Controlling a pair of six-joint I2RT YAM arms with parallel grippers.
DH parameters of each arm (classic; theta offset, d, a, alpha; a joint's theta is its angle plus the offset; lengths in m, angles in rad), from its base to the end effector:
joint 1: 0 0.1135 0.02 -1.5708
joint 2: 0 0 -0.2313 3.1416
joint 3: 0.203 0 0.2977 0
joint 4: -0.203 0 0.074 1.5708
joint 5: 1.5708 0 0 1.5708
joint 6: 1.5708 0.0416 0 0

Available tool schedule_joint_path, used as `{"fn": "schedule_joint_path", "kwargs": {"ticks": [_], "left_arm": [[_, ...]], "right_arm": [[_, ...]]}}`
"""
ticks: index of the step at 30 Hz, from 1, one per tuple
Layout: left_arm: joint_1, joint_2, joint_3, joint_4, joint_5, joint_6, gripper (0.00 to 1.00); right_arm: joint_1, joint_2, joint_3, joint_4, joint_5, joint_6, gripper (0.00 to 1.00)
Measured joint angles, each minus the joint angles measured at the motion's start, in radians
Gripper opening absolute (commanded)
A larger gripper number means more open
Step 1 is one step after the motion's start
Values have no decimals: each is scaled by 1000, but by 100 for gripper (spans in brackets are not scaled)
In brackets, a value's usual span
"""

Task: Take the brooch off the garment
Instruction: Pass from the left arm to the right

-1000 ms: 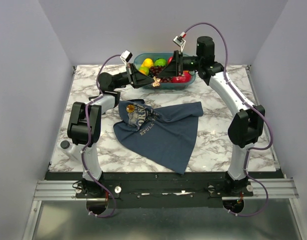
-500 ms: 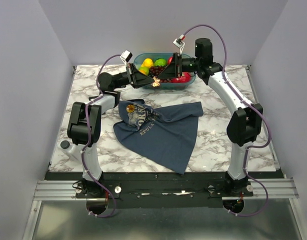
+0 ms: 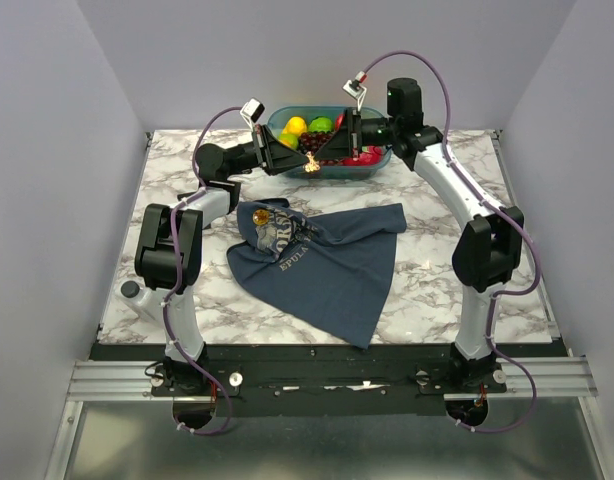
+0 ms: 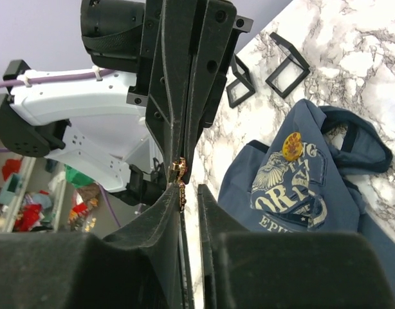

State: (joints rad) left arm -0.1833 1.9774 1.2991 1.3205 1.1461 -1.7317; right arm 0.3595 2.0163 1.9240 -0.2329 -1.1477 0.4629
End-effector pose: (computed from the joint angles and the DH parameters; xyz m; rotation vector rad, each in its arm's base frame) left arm 0.4347 -0.1191 0.2443 0.2294 1.6692 -2.0705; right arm 0.4564 0.2121 0.3260 -0.7561 1.8773 1.6146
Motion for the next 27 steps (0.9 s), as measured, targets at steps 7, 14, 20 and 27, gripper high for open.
{"fn": "schedule_joint_path", "kwargs": {"ticks": [7, 14, 20, 27], "left_arm": [[0, 0, 0, -4, 5, 31, 39], [5, -5, -10, -10, -9, 102, 99], [14, -48, -25, -175, -65, 270, 99], [-23, -262, -8, -686, -290, 764, 99]], "right_arm": [[4, 1, 0, -1, -10, -1, 0], [6, -3, -2, -4, 74, -28, 0], [6, -106, -104, -3, 263, -45, 0], [6, -229, -123, -3, 447, -45, 1]]}}
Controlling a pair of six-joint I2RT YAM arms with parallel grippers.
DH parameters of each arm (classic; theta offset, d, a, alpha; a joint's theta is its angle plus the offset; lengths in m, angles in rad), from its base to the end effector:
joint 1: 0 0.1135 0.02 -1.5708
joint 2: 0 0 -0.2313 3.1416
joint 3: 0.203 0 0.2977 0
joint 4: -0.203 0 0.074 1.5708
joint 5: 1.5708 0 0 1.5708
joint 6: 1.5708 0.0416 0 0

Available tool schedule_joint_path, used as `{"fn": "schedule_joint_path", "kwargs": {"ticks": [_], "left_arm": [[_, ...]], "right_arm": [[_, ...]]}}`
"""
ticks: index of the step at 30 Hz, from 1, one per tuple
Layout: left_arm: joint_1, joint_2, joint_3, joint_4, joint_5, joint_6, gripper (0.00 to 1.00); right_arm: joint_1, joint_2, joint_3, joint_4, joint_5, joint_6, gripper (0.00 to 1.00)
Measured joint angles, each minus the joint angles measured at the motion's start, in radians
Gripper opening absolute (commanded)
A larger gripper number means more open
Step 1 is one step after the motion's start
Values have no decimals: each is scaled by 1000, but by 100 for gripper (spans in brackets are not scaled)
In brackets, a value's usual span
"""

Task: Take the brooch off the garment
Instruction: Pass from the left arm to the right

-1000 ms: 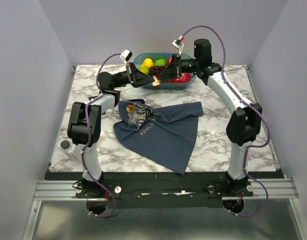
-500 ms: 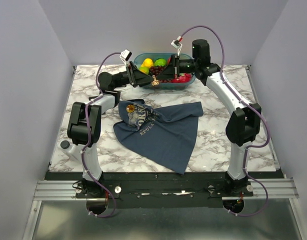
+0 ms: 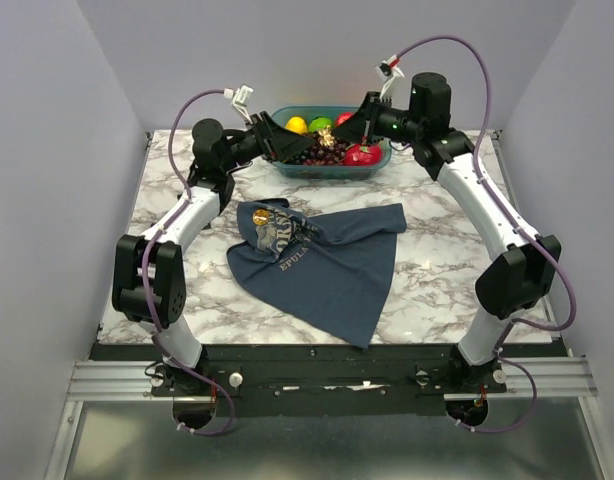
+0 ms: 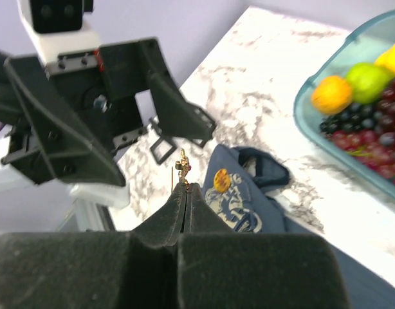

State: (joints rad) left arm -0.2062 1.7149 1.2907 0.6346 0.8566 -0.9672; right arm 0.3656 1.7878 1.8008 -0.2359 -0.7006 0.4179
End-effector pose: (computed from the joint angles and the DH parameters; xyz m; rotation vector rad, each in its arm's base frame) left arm 0.4269 -0.1214 0.2982 0.2165 1.6141 -1.5098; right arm 0.4235 0.1908 0.3798 -0.4842 1.8366 1.1717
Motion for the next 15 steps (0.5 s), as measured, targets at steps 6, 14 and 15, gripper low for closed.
{"fn": "schedule_joint_path", "kwargs": {"ticks": [6, 14, 15], "left_arm": [[-47, -2, -40, 22, -30, 27, 99], [-78, 59, -4, 59, -25, 19, 97], [-80, 61, -2, 69, -22, 15, 95]], "right_arm": [[1, -57, -31, 2, 125, 2, 0], [13, -58, -101, 13, 170, 7, 0], [15, -58, -110, 13, 172, 7, 0]]}}
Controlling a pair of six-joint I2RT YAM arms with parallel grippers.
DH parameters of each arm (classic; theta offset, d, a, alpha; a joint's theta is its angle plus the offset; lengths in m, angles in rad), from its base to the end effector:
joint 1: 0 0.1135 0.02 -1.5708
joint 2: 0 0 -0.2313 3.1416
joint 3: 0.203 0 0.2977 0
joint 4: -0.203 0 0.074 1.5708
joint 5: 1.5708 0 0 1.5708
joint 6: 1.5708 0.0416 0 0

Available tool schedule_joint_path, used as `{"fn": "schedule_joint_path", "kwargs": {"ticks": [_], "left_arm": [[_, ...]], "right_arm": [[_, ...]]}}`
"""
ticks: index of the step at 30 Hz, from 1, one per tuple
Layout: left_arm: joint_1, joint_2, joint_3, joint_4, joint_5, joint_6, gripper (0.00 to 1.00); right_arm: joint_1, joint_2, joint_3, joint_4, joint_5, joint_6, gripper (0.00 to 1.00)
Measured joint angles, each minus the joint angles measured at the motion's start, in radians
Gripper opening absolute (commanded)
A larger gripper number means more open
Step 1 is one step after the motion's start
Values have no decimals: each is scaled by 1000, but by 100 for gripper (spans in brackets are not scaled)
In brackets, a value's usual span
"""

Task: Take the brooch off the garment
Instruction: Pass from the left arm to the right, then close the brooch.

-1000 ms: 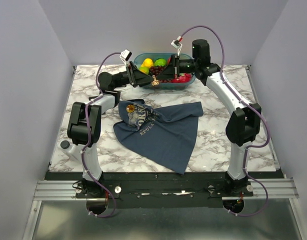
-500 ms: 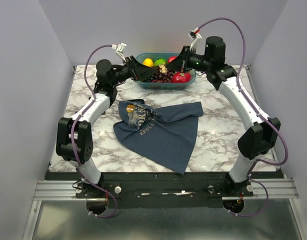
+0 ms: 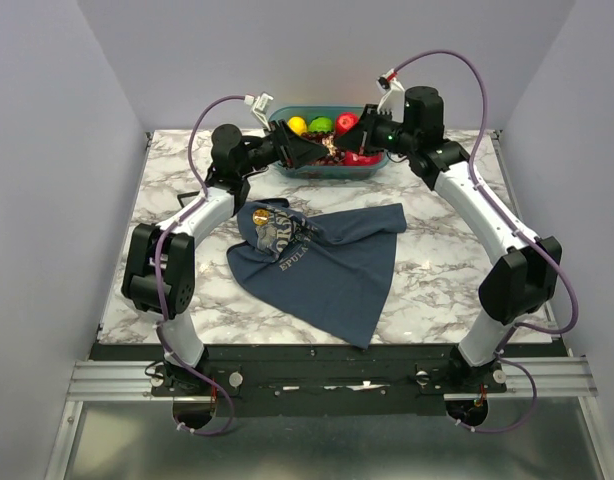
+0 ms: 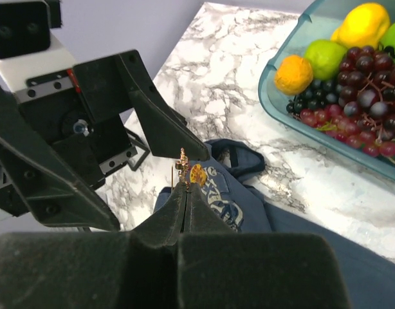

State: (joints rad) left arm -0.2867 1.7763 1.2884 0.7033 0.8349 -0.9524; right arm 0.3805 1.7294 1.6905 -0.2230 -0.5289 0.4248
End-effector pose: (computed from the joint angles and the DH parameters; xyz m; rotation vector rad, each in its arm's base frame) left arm 0.4253 -0.1575 0.2780 0.2773 1.6075 -1.5466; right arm 0.4160 0.1890 0.3621 -0.3499 1.8938 1.0367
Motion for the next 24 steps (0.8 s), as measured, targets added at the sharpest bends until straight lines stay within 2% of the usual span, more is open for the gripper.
{"fn": "schedule_joint_path", "kwargs": {"ticks": [12, 24], "left_arm": [[-4, 28, 10, 76, 23, -44, 74], [-12, 46, 29, 76, 31, -47, 66]], "right_arm": [[6, -9, -50, 31, -1, -6, 0], [6, -10, -50, 64, -27, -7, 0]]}}
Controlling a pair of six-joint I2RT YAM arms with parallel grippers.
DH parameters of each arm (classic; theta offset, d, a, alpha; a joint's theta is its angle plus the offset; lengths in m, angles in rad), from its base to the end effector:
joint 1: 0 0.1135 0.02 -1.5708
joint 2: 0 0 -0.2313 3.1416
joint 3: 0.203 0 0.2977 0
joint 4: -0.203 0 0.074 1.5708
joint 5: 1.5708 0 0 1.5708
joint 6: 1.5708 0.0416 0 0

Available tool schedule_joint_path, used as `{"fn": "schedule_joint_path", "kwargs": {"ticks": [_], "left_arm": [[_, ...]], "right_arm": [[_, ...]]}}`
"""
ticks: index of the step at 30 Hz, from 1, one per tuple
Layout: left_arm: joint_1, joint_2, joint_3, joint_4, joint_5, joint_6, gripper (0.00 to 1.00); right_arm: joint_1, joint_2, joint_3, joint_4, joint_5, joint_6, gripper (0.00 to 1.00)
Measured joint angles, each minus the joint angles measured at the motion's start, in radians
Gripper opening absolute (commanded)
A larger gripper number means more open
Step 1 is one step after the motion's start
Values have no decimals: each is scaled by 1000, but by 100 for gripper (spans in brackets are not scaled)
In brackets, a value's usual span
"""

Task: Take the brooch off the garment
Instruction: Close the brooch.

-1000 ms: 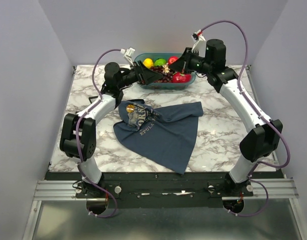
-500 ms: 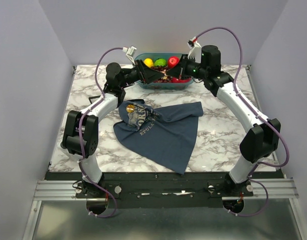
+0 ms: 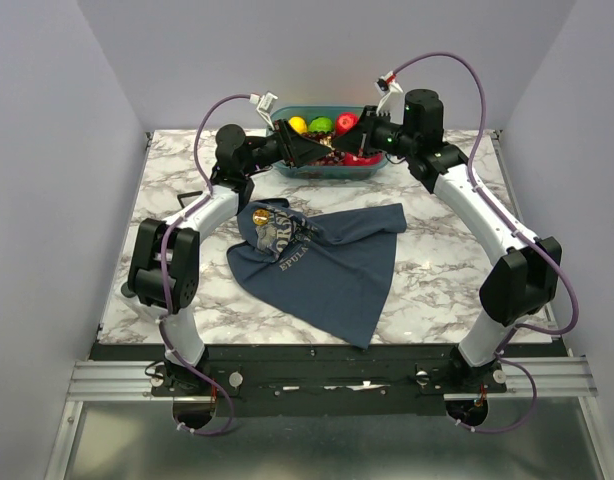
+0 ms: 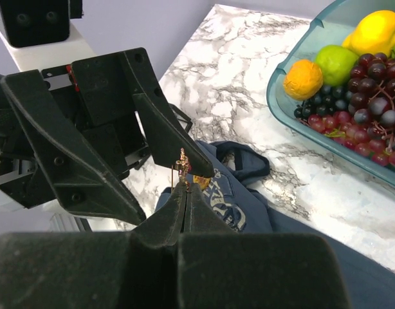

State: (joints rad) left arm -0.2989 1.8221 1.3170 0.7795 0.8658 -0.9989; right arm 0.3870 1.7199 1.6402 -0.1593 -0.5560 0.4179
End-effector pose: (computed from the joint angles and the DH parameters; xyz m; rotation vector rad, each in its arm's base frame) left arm 0.4292 -0.1654 0.2763 0.3159 1.5753 -1.5993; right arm 0.4140 0.1924 0.3530 -0.3881 1.8658 1.0605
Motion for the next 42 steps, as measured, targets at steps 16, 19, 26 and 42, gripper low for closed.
{"fn": "schedule_joint_path", "kwargs": {"ticks": [16, 19, 26, 42], "left_arm": [[0, 38, 12, 2, 6, -16, 63], [0, 39, 13, 4, 6, -18, 62], [0, 43, 18, 23, 17, -32, 62], [2, 45, 20, 62, 32, -46, 72]], "right_arm": [[0, 0, -7, 15, -26, 0, 0], [0, 0, -7, 18, -34, 0, 1], [-3, 0, -7, 45, -90, -17, 0], [-6, 0, -7, 93, -163, -31, 0]]}}
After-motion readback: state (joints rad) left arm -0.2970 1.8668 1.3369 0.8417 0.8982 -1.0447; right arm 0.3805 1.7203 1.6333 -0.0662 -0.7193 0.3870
